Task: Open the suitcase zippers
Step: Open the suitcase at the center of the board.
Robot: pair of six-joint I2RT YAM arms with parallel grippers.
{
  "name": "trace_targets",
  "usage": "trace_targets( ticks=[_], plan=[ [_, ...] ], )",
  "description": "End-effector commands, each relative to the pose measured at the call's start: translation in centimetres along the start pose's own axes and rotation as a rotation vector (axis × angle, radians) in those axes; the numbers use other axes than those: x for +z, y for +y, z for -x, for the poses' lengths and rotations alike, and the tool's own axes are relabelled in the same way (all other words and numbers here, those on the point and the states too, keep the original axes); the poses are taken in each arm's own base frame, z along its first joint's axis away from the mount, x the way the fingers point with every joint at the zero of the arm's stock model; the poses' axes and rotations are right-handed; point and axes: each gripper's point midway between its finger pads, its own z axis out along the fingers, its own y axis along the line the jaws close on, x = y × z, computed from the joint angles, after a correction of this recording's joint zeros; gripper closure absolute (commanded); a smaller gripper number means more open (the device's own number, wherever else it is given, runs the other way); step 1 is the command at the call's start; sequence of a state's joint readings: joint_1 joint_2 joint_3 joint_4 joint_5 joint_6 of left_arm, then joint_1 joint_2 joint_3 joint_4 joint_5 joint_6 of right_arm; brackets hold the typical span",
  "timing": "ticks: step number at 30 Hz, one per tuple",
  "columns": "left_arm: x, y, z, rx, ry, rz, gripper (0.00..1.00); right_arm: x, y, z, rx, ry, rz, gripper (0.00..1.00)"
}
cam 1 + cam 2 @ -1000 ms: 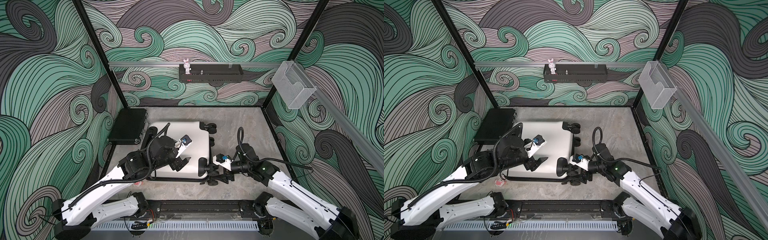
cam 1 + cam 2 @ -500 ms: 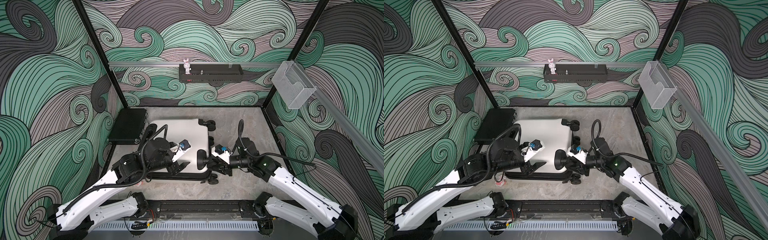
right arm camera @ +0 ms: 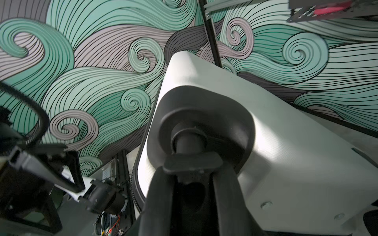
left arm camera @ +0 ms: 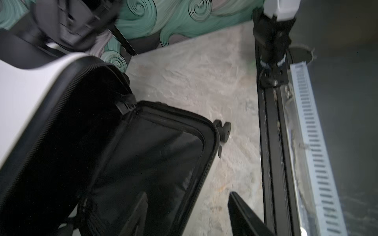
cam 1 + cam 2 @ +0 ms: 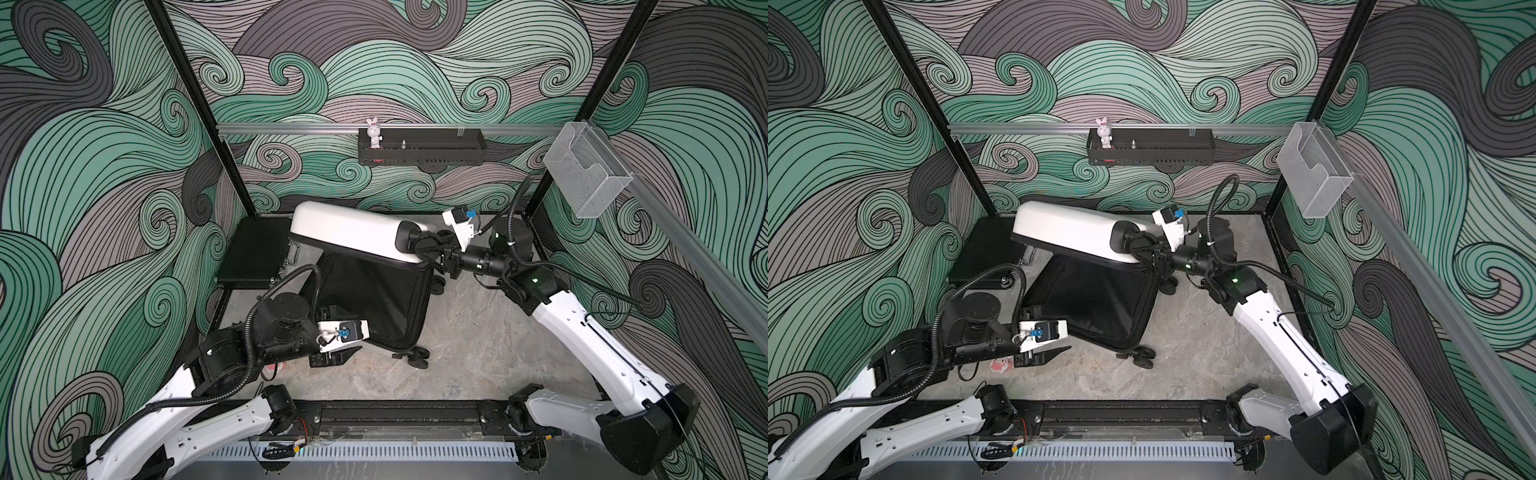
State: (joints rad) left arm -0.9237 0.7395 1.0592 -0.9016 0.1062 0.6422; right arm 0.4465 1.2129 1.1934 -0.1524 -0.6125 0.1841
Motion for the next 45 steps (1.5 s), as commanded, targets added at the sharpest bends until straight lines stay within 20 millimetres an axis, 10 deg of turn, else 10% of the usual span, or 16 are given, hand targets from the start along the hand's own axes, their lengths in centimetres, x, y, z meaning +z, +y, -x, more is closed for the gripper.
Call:
trace_targets(
  ticks=[1, 19, 26, 32, 38, 45],
  plan=[
    [2.6, -1.0, -5.5, 0.192, 0.251, -0.059, 0.35, -0.7, -1.7, 4.0, -0.001, -0.122, -0.081, 0.91],
    [13.0, 1.5, -10.0, 0.358, 0.393, -0.156, 0.35, -1.8, -1.6, 4.5, 0.009, -0.137, -0.032, 0.91],
    [15.0, -0.6, -11.4, 0.319, 0.405, -0.278, 0.68, -2.3, -2.4, 4.8, 0.052, -0.158, -0.033, 0.91],
    [13.3, -1.4, -11.3, 0.282, 0.413, -0.300, 1.00, -3.9, -5.6, 5.8, 0.148, -0.221, -0.100, 0.91],
    [10.3, -4.0, -10.4, 0.169, 0.345, -0.350, 1.00, -6.1, -12.4, 6.6, 0.336, -0.320, -0.240, 0.92],
    [6.2, -7.2, -11.4, 0.051, 0.377, -0.385, 1.00, -7.3, -16.9, 3.0, 0.457, -0.324, -0.418, 0.93]
  ],
)
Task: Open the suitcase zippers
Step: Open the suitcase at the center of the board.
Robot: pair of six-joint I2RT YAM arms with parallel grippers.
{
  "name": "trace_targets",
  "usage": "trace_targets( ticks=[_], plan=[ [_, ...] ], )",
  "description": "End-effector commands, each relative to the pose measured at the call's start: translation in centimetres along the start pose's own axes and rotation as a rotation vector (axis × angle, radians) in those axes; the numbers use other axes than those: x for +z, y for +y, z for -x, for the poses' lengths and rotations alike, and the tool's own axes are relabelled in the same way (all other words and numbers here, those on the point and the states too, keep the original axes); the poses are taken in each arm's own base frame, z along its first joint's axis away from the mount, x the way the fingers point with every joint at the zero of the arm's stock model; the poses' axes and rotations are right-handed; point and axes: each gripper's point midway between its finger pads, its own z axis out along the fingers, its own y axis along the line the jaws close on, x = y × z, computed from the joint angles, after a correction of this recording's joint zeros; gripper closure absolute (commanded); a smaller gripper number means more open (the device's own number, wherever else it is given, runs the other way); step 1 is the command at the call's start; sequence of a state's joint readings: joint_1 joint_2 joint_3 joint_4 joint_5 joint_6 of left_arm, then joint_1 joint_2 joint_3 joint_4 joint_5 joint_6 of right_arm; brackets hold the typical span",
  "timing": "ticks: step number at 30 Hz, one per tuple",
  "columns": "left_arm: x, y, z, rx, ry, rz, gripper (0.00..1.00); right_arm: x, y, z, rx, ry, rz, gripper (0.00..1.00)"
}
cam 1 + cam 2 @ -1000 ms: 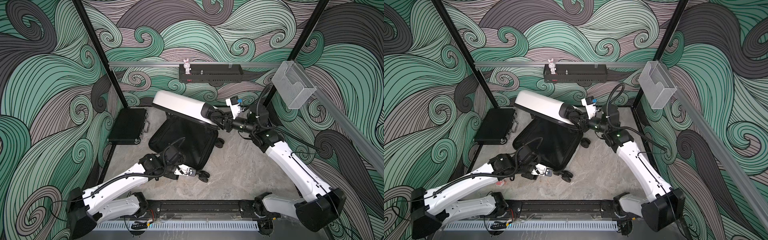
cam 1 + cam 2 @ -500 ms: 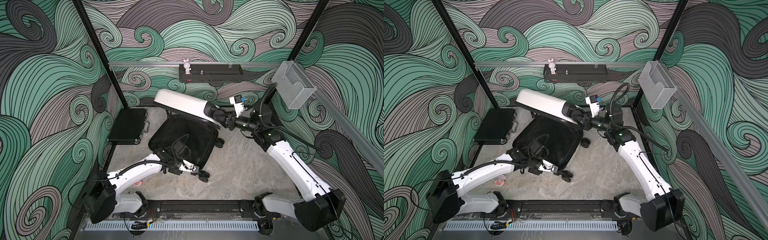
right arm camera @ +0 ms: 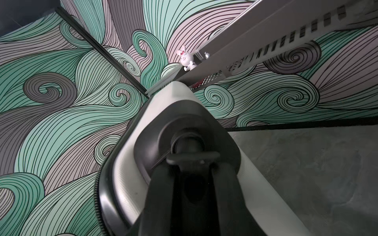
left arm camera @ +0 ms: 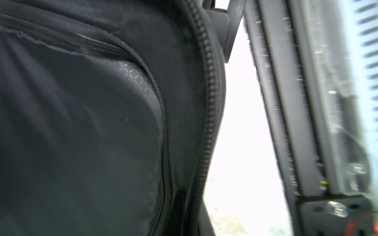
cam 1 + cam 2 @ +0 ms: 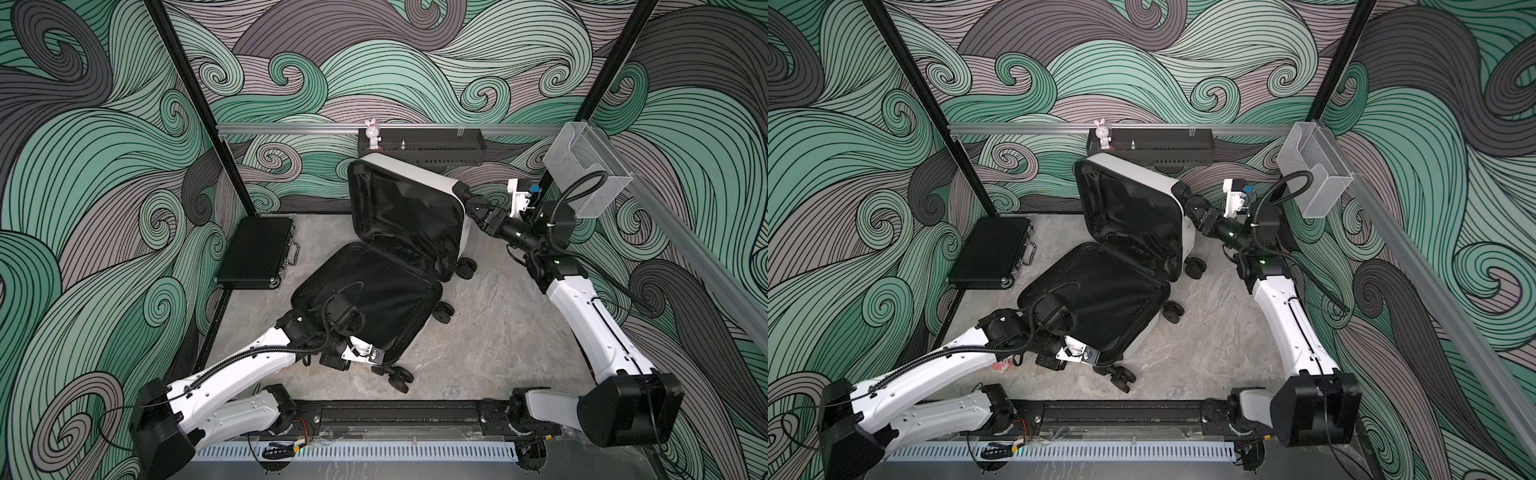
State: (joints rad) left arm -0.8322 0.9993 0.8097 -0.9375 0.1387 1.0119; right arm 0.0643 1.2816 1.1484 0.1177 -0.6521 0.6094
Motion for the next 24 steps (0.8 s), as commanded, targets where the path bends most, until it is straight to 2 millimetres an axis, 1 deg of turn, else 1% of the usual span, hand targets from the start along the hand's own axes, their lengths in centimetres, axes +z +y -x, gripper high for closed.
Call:
trace_targets(
  ticks=[1, 3, 6, 7, 9, 13, 15, 18, 20, 22, 24],
  plan=[
    [-1.8, -2.1, -0.2, -0.165, -0.031, -0.033, 1.00, -0.3, -3.5, -0.3, 0.053, -0.061, -0.151, 0.93],
    [-2.1, -2.6, -0.8, -0.168, -0.022, -0.015, 1.00, -0.5, -1.9, -1.0, 0.015, -0.041, -0.068, 0.93],
    [-1.9, -2.6, -1.5, -0.165, -0.013, 0.025, 1.00, -1.1, 0.4, -2.5, -0.020, 0.019, 0.050, 0.93],
    [-1.9, -2.5, -1.5, -0.164, -0.015, 0.034, 1.00, -1.3, 0.5, -3.2, -0.008, 0.041, 0.051, 0.93],
    [-1.8, -2.4, -1.4, -0.161, -0.019, 0.039, 1.00, -1.8, -0.2, -4.6, 0.033, 0.075, 0.012, 0.94],
    [-1.9, -2.3, -1.4, -0.166, -0.004, 0.027, 1.00, -3.8, 0.1, -7.2, 0.051, 0.108, 0.012, 0.95],
    [-1.8, -2.2, -1.6, -0.168, 0.009, 0.027, 1.00, -5.0, -0.5, -8.2, 0.057, 0.103, -0.050, 0.95],
    [-1.7, -1.9, -2.0, -0.166, 0.033, 0.043, 1.00, -7.1, -3.0, -9.2, 0.096, 0.074, -0.201, 0.99],
    [-1.8, -1.7, -2.2, -0.166, 0.045, 0.056, 1.00, -8.0, -4.3, -9.7, 0.136, 0.067, -0.247, 0.99],
    [-2.2, -1.6, -2.2, -0.165, 0.051, 0.057, 1.00, -8.5, -4.9, -10.0, 0.177, 0.065, -0.254, 1.00],
    [-2.6, -1.6, -2.2, -0.165, 0.053, 0.059, 1.00, -9.0, -5.0, -10.1, 0.187, 0.064, -0.257, 1.00]
  ],
)
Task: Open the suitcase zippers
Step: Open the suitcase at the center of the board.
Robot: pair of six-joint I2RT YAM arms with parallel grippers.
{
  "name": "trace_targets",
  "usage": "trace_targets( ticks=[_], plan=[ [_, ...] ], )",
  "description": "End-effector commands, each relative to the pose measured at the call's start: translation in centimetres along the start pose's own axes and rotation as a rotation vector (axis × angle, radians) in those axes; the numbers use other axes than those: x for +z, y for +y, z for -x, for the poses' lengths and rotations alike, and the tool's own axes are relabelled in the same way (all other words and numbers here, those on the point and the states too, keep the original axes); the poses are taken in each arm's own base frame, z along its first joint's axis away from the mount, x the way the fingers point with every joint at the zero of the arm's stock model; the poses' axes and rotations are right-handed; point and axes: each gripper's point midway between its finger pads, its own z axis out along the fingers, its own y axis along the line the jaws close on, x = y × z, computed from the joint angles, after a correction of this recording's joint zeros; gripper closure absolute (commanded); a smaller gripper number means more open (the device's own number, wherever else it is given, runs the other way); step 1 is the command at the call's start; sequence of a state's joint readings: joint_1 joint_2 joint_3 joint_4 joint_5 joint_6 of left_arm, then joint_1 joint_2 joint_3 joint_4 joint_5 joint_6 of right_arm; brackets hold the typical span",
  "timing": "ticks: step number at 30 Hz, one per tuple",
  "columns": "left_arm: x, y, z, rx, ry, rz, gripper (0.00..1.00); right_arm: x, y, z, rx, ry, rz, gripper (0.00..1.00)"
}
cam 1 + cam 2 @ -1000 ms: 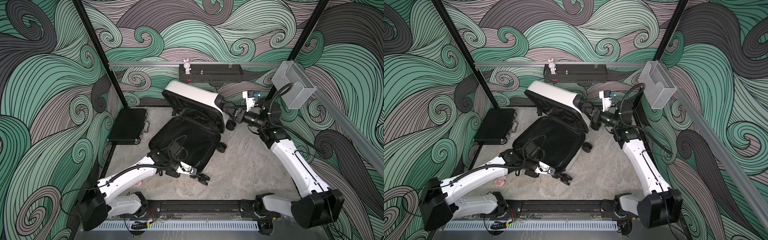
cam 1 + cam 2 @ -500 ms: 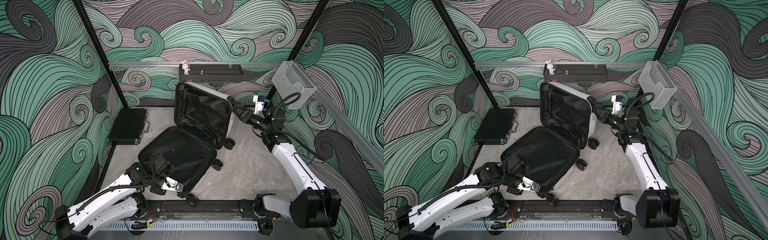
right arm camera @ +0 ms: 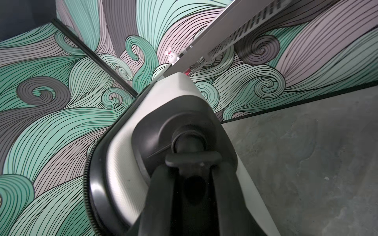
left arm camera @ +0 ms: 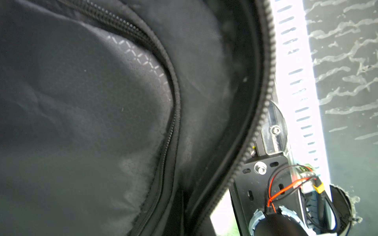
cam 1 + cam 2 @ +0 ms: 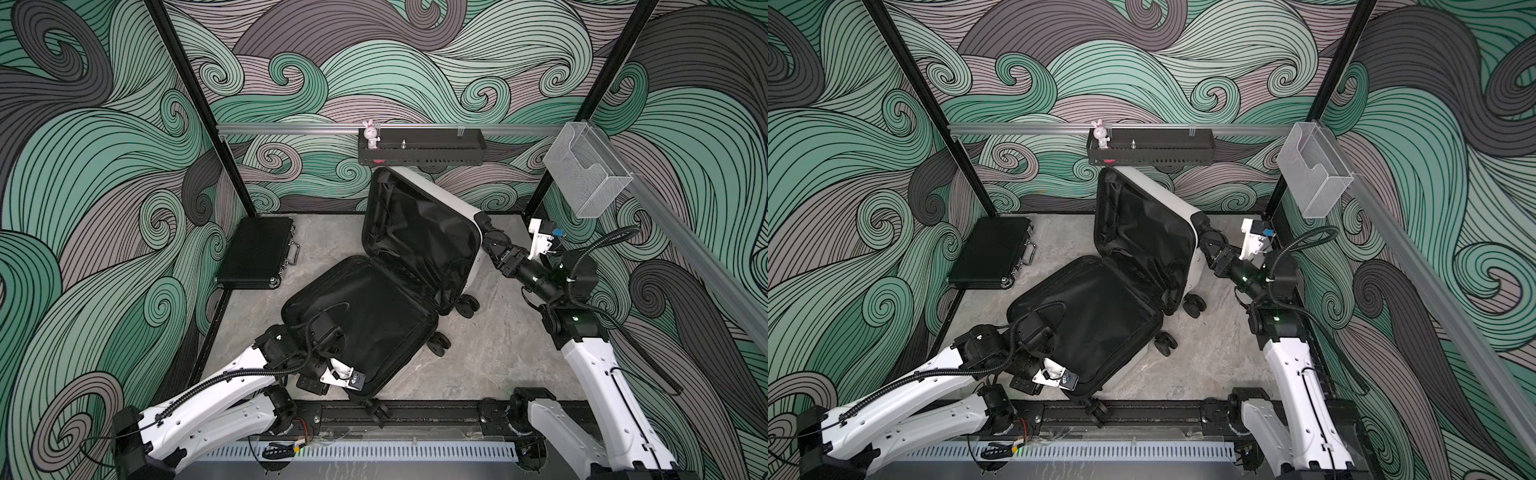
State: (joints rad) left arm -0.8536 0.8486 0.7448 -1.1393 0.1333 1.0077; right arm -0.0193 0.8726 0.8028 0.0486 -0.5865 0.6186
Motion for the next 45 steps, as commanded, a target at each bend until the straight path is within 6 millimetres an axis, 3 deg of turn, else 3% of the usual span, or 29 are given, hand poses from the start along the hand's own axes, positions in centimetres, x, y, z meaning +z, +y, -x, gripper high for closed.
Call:
trace_targets(
  ticks=[1, 5, 11, 21, 31, 33, 39, 45],
  plan=[
    [-2.0, 3.6, 0.5, -0.168, -0.012, 0.157, 1.00, -0.7, -4.4, -5.3, 0.157, 0.158, -0.153, 1.00],
    [-2.2, 4.0, -0.3, -0.182, 0.024, 0.201, 1.00, -2.4, -5.9, -6.0, 0.210, 0.132, -0.231, 1.00],
    [-1.5, 5.9, -1.3, -0.203, 0.100, 0.260, 1.00, -4.4, -10.5, -6.4, 0.338, 0.029, -0.359, 1.00],
    [-0.9, 7.9, -1.4, -0.187, 0.160, 0.283, 1.00, -4.5, -16.7, -6.9, 0.438, -0.059, -0.500, 0.99],
    [0.0, 9.4, -0.1, -0.207, 0.124, 0.282, 1.00, -3.6, -22.8, -7.4, 0.532, -0.092, -0.589, 0.84],
    [0.1, 9.8, 0.0, -0.205, 0.127, 0.288, 1.00, -3.6, -23.9, -7.4, 0.551, -0.098, -0.608, 0.78],
    [0.3, 10.9, 1.3, -0.200, 0.100, 0.273, 1.00, -4.9, -26.3, -7.4, 0.600, -0.114, -0.679, 0.43],
    [0.8, 12.5, 3.0, -0.180, 0.055, 0.268, 1.00, -6.4, -26.4, -7.8, 0.612, -0.100, -0.717, 0.24]
  ],
)
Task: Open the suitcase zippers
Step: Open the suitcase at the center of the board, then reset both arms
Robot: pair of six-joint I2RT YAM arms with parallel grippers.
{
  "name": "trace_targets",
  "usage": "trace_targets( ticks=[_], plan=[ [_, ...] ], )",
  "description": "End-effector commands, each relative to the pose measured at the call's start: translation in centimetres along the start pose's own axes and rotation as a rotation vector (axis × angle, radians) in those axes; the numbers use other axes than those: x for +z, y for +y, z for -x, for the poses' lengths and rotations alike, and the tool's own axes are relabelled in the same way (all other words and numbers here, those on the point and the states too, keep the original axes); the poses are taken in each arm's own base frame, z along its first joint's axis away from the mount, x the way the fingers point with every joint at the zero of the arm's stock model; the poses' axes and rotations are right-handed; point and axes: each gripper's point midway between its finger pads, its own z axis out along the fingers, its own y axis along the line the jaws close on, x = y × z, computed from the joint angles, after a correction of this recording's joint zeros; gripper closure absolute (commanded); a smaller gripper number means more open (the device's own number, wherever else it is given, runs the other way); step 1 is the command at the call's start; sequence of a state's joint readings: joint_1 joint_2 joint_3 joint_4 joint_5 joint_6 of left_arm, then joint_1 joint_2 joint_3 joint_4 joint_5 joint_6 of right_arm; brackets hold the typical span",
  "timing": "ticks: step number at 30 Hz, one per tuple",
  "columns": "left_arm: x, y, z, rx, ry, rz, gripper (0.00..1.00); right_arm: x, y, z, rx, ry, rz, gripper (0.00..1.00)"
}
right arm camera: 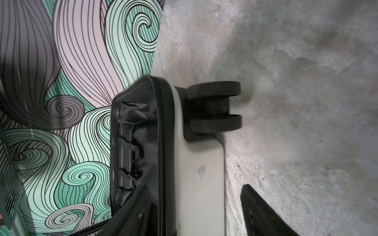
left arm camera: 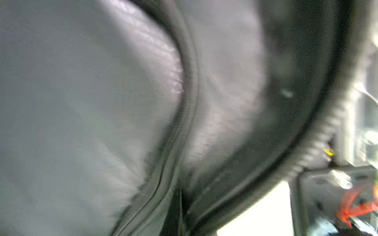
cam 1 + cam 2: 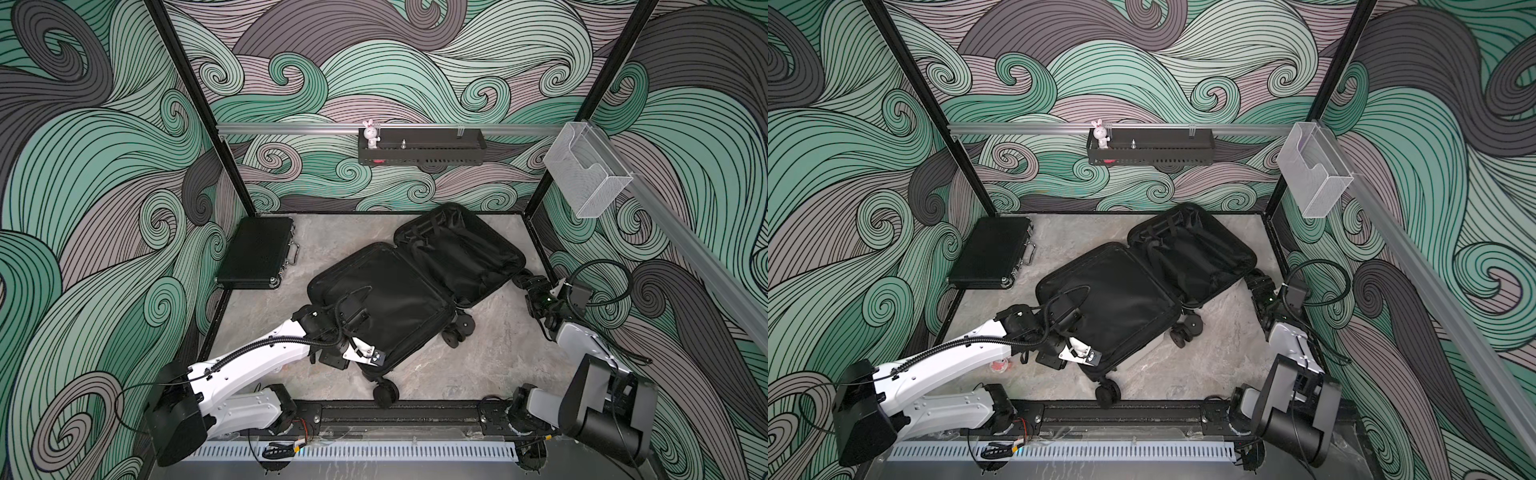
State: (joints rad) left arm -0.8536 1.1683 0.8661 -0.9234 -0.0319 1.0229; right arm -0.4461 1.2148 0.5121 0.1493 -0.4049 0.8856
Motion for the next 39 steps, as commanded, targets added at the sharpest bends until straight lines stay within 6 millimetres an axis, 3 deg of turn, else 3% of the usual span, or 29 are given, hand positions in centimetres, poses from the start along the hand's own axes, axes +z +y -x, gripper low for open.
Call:
trace_targets(
  ticks=[1, 2, 3, 6, 8, 10, 11, 12, 15, 18, 20, 24, 28, 33, 36, 39],
  plan=[
    [-0.9, 5.1, 1.6, -0.217, -0.065, 0.156, 1.00, -0.9, 0.2, 0.1, -0.045, -0.003, -0.013, 0.23],
    [-1.2, 5.6, 1.9, -0.243, -0.075, 0.164, 0.97, -1.2, 0.3, 0.0, -0.061, 0.001, -0.009, 0.23],
    [-1.5, 6.1, 2.3, -0.274, -0.090, 0.174, 0.87, -1.6, 0.7, -0.2, -0.081, 0.009, 0.002, 0.23],
    [-3.1, 7.7, 3.2, -0.375, -0.176, 0.236, 0.45, -2.7, 2.0, -0.9, -0.204, 0.039, 0.036, 0.22],
    [-4.4, 8.7, 3.2, -0.468, -0.251, 0.300, 0.24, -3.5, 2.4, -1.1, -0.305, 0.037, 0.029, 0.20],
    [-6.1, 9.9, 2.5, -0.587, -0.334, 0.385, 0.13, -4.0, 2.8, -1.1, -0.393, 0.017, 0.015, 0.15],
    [-7.1, 10.8, 1.7, -0.665, -0.375, 0.455, 0.08, -4.1, 3.2, -1.3, -0.446, 0.010, 0.015, 0.01],
    [-8.1, 11.7, 0.5, -0.748, -0.401, 0.537, 0.03, -4.0, 3.6, -1.8, -0.512, 0.005, 0.011, 0.01],
    [-10.5, 14.2, -4.8, -1.023, -0.405, 0.804, 0.01, -3.6, 5.1, -3.1, -0.684, -0.003, 0.016, 0.00],
    [-11.7, 14.9, -12.0, -1.320, -0.316, 1.053, 0.01, -3.1, 6.1, -3.8, -0.828, -0.066, 0.040, 0.01],
    [-11.2, 14.4, -16.2, -1.496, -0.270, 1.132, 0.02, -2.7, 6.4, -3.9, -0.891, -0.121, 0.077, 0.00],
    [-8.7, 12.3, -22.2, -1.719, -0.158, 1.243, 0.01, -1.9, 6.2, -4.3, -1.000, -0.167, 0.111, 0.00],
    [-6.5, 10.7, -25.7, -1.826, -0.115, 1.318, 0.01, -0.7, 5.7, -4.7, -1.012, -0.167, 0.133, 0.01],
    [-4.3, 10.5, -28.5, -1.867, -0.102, 1.368, 0.01, 0.8, 5.8, -4.7, -1.019, -0.204, 0.178, 0.01],
    [-3.0, 11.2, -29.4, -1.842, -0.162, 1.395, 0.01, 1.9, 5.5, -4.5, -1.022, -0.226, 0.183, 0.01],
    [-1.9, 13.3, -29.0, -1.821, -0.211, 1.293, 0.01, 2.9, 5.8, -4.2, -1.023, -0.246, 0.194, 0.00]
  ],
)
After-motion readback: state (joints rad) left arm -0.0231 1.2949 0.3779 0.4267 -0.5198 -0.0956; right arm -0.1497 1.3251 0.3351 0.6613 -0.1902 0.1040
